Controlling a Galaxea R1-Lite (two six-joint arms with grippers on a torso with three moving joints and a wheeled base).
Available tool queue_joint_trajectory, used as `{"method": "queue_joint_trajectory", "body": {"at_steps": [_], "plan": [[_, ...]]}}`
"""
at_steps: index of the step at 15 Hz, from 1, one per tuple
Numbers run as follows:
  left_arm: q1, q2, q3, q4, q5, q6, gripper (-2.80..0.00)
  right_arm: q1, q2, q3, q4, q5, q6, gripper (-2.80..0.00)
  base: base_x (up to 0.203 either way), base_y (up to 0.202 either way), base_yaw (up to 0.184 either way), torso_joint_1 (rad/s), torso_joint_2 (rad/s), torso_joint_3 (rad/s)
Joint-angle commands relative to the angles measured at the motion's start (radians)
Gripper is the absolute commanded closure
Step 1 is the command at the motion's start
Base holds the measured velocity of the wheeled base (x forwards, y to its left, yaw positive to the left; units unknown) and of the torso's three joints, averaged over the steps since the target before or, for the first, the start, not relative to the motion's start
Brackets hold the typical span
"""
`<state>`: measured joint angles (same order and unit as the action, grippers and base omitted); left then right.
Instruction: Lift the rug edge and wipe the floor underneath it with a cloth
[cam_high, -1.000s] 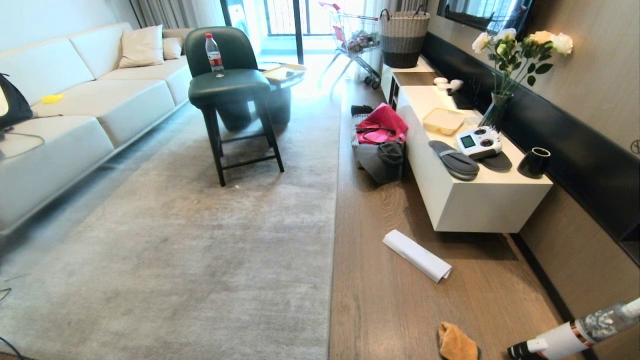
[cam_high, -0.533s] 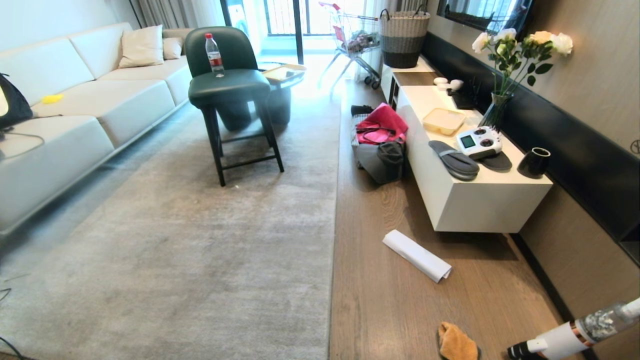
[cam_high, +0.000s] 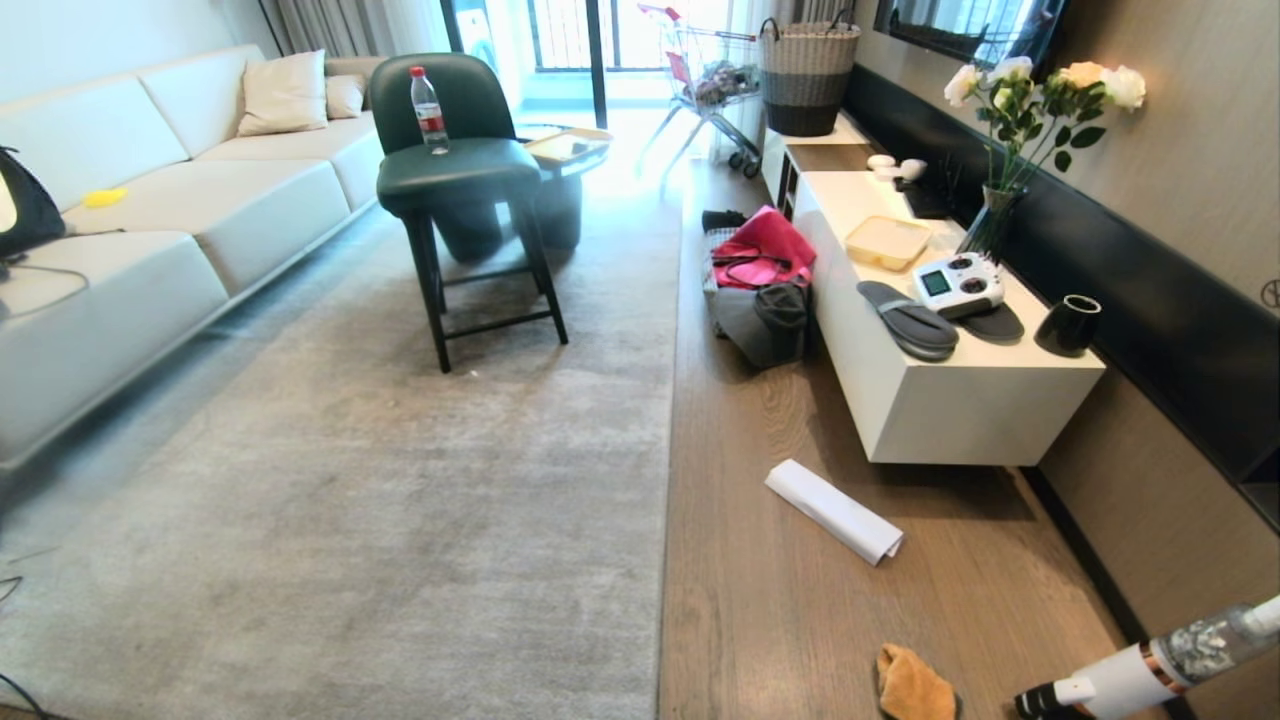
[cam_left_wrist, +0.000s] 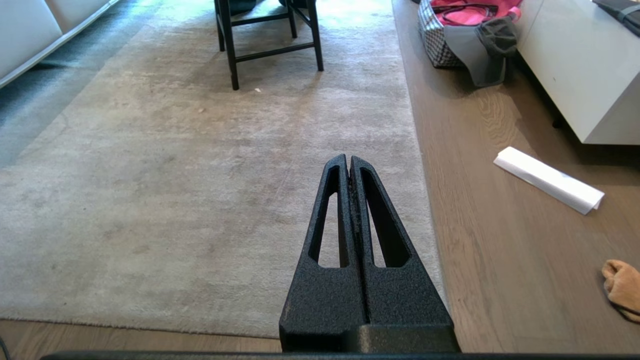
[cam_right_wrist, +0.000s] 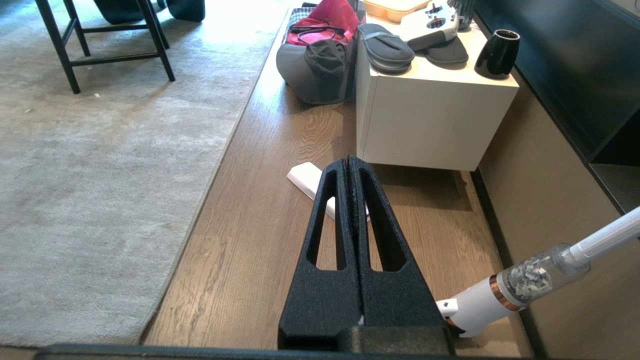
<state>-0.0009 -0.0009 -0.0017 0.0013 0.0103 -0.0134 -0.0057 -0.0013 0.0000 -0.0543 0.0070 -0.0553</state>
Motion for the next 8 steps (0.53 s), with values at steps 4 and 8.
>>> {"method": "queue_joint_trajectory", "body": {"at_steps": [4,8], "plan": [[-0.001,0.001,0.000,0.000,0.000,0.000,0.00,0.000,0.001,0.000,0.001,0.001,-0.003,0.00,0.000,0.000,0.000,0.000,0.00,0.000],[0.001,0.001,0.000,0.000,0.000,0.000,0.00,0.000,0.001,0.000,0.001,0.001,-0.006,0.00,0.000,0.000,0.000,0.004,-0.08,-0.089]]}}
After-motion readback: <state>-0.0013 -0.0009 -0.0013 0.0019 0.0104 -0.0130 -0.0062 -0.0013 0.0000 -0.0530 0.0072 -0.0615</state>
